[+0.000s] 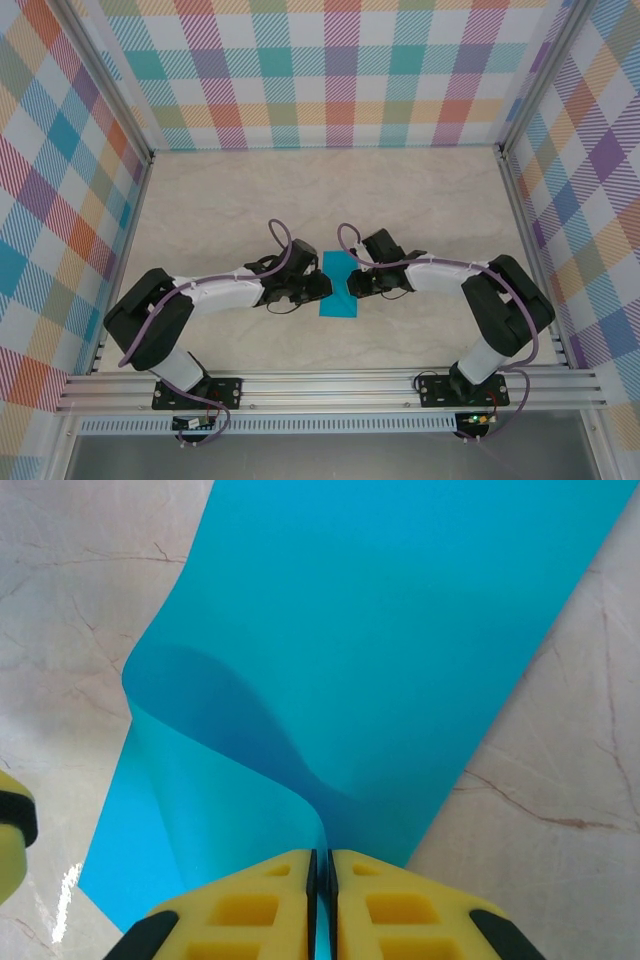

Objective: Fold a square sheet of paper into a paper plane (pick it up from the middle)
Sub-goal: Fold the triangle a second time at the center of the table.

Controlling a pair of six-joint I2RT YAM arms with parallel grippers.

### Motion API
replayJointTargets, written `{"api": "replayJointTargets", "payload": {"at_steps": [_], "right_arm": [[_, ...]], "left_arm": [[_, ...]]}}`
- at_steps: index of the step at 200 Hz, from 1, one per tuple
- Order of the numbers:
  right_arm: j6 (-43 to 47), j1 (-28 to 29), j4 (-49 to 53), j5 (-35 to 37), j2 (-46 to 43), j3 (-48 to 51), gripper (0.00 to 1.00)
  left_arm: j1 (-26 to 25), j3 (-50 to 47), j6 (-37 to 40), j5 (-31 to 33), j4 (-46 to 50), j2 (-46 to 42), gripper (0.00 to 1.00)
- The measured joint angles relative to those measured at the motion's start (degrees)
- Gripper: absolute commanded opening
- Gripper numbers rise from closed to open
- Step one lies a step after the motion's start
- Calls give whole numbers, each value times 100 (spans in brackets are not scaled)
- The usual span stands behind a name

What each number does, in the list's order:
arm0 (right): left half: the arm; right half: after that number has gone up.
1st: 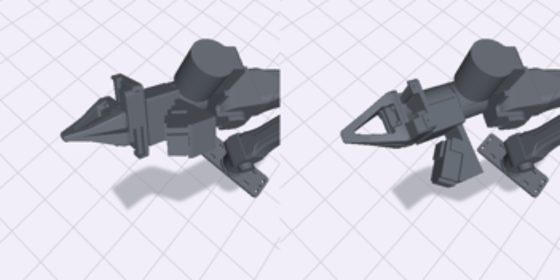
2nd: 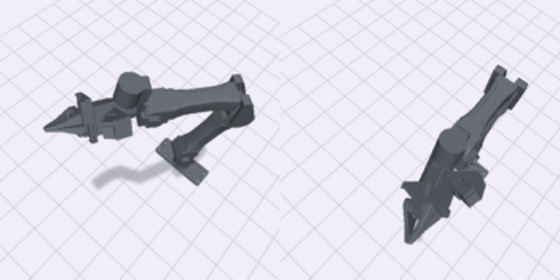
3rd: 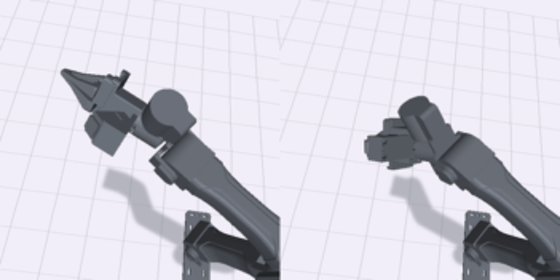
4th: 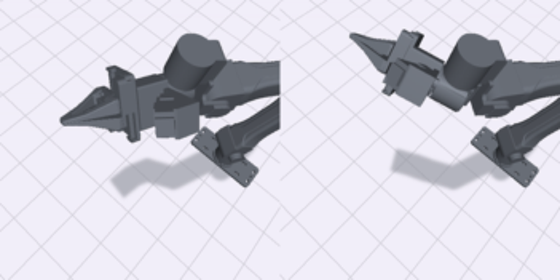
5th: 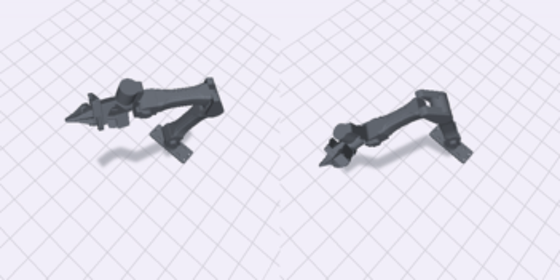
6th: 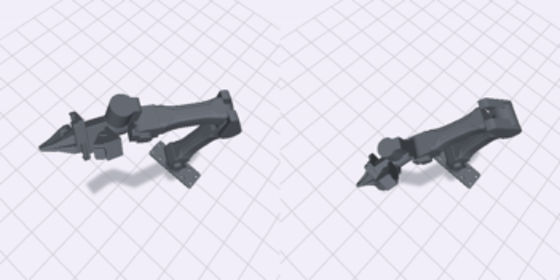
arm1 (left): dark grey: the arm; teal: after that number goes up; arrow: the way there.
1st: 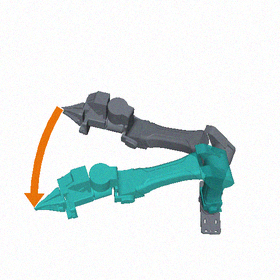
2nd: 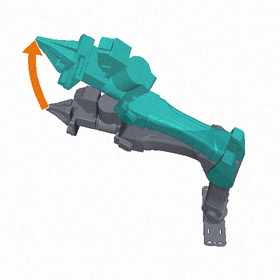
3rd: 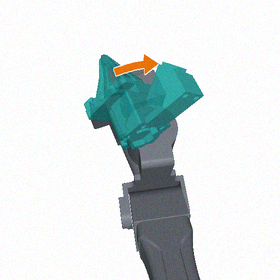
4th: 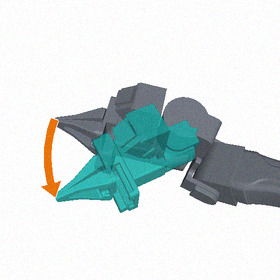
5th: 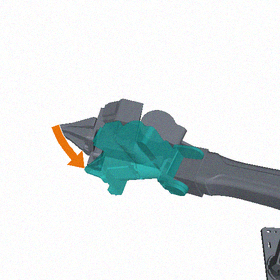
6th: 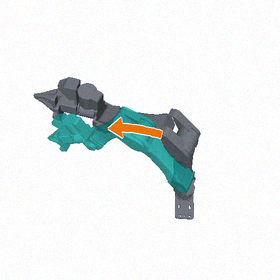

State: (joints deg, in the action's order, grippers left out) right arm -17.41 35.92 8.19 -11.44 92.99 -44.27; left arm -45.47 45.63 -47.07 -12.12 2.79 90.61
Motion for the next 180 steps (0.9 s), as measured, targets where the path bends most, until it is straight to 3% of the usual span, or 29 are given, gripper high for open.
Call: {"api": "replayJointTargets", "payload": {"at_steps": [35, 180], "right_arm": [[20, -26, 0, -22, 48, 0, 13], [48, -87, -2, -127, 166, -74, 14]], "left_arm": [[-26, 39, -52, -22, -118, 85, 12], [-52, 42, -138, -42, -190, 155, 10]]}}
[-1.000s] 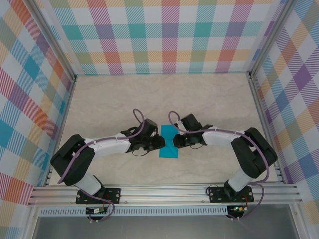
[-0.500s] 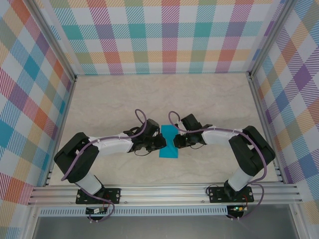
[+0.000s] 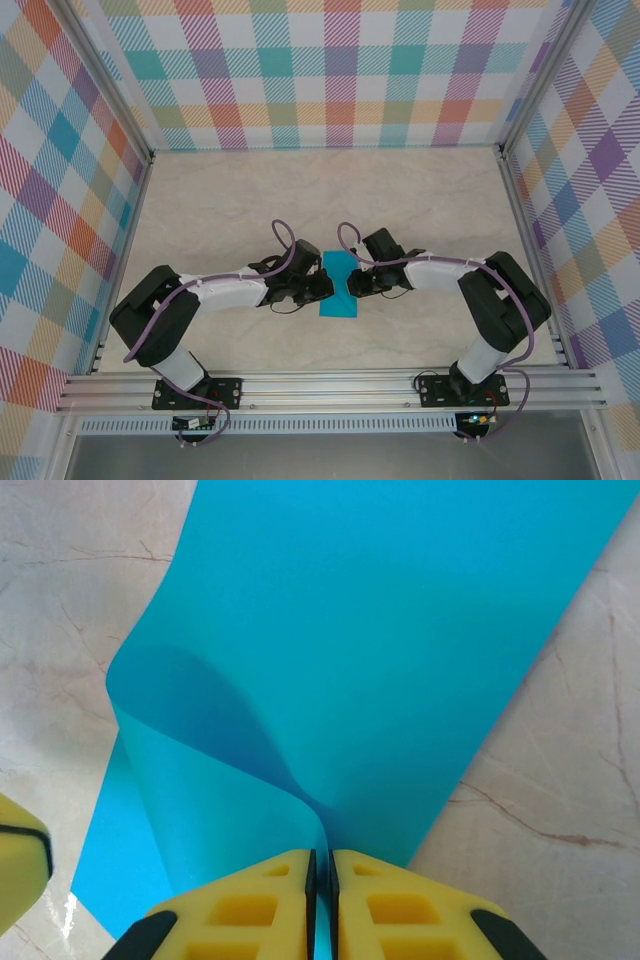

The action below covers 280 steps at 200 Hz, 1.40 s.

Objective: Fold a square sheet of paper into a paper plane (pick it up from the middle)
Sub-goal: Fold the triangle a second time at the center of the table.

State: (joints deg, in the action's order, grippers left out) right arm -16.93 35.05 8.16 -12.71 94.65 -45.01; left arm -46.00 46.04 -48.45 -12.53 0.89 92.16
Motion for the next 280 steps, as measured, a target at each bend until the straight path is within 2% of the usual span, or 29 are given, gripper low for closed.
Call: {"api": "replayJointTargets", "payload": {"at_steps": [107, 131, 207, 280], "right_arm": [[76, -17, -2, 0, 79, -48, 14], [76, -17, -2, 2, 83, -48, 14], [76, -17, -2, 20, 83, -48, 13], [76, -20, -4, 22, 94, -48, 13]], "left_arm": [[0, 66, -46, -9, -98, 15, 7], [-2, 66, -170, -50, -269, 26, 0], [-7, 57, -584, -155, -822, 380, 0], [-7, 50, -623, -223, -1029, 459, 0]]}}
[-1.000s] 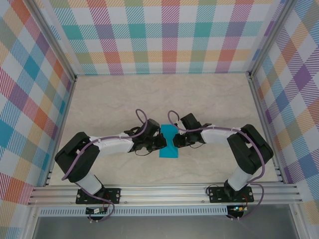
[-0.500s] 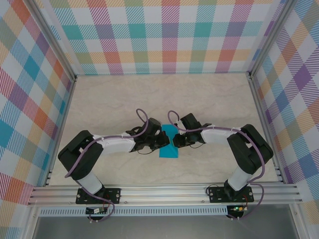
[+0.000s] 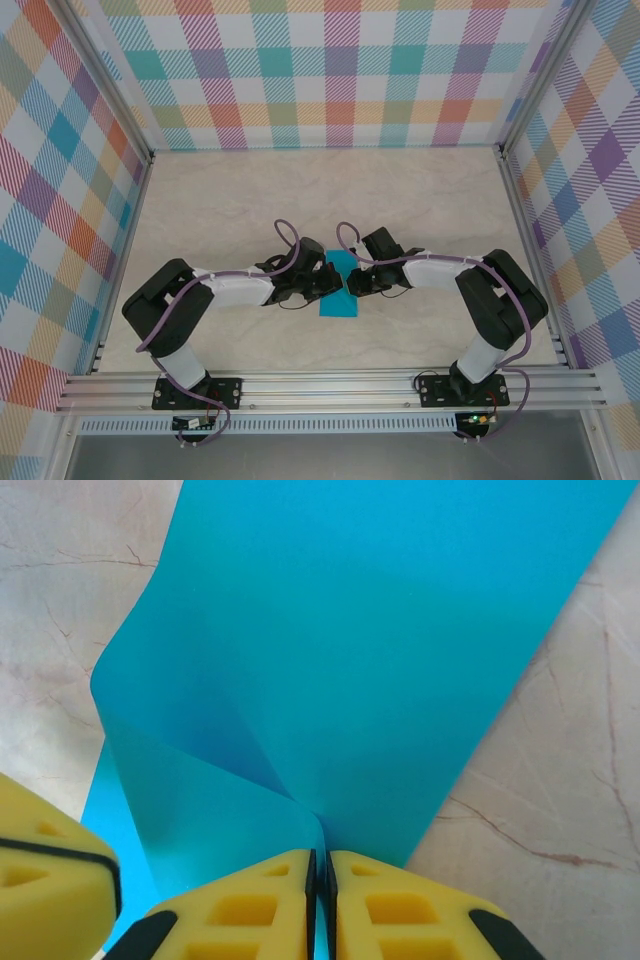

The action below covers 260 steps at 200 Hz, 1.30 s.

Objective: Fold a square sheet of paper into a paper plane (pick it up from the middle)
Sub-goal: Fold the triangle a second time at the center of the table.

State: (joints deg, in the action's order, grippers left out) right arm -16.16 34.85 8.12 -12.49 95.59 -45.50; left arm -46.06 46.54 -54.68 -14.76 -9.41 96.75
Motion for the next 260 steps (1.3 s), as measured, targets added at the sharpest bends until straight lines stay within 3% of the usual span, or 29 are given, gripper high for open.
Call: {"api": "replayJointTargets", "payload": {"at_steps": [260], "right_arm": [[-4, -15, -2, 20, 0, 2, 13]], "left_arm": [[0, 0, 4, -149, -70, 315, 0]]}}
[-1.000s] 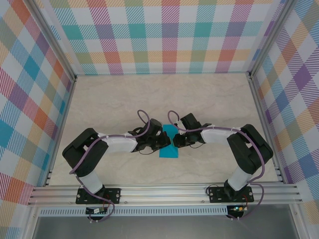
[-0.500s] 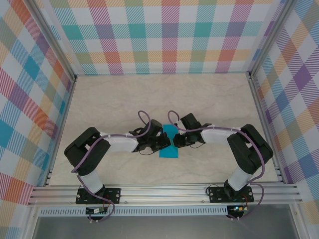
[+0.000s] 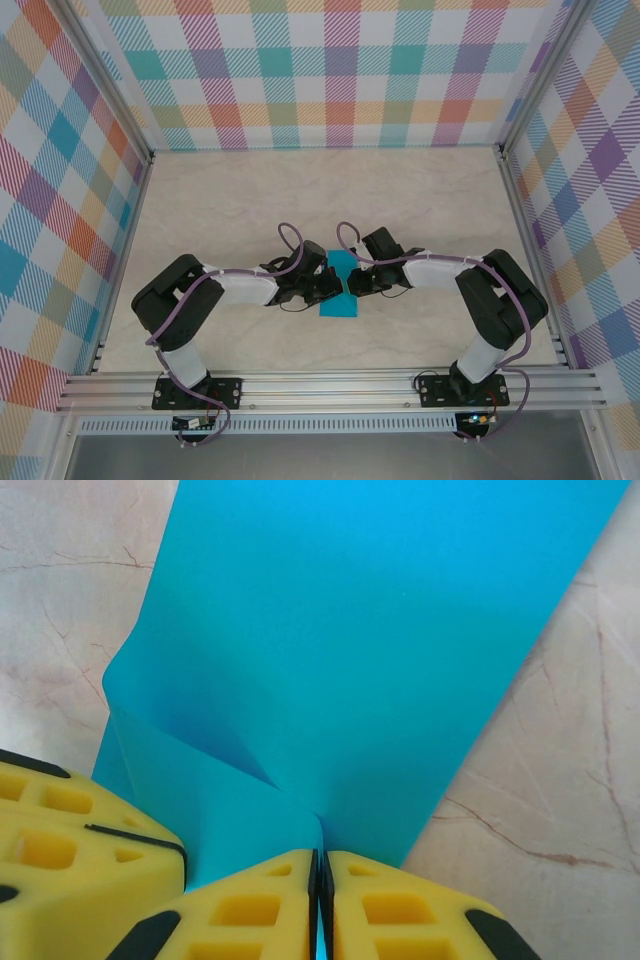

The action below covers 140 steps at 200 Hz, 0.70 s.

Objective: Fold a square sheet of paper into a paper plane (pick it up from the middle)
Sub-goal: Fold the triangle a second time at the center of the table.

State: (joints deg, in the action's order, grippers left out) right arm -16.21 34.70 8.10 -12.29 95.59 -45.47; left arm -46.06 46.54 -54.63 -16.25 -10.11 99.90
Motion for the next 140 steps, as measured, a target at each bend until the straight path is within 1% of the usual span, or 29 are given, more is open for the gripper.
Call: {"api": "replayJointTargets", "payload": {"at_steps": [114, 140], "right_arm": [[0, 0, -11, 9, 0, 0, 13], [2, 0, -13, 9, 0, 0, 15]], "left_arm": [[-2, -59, 0, -15, -83, 186, 0], [-2, -129, -2, -15, -214, 186, 0]]}}
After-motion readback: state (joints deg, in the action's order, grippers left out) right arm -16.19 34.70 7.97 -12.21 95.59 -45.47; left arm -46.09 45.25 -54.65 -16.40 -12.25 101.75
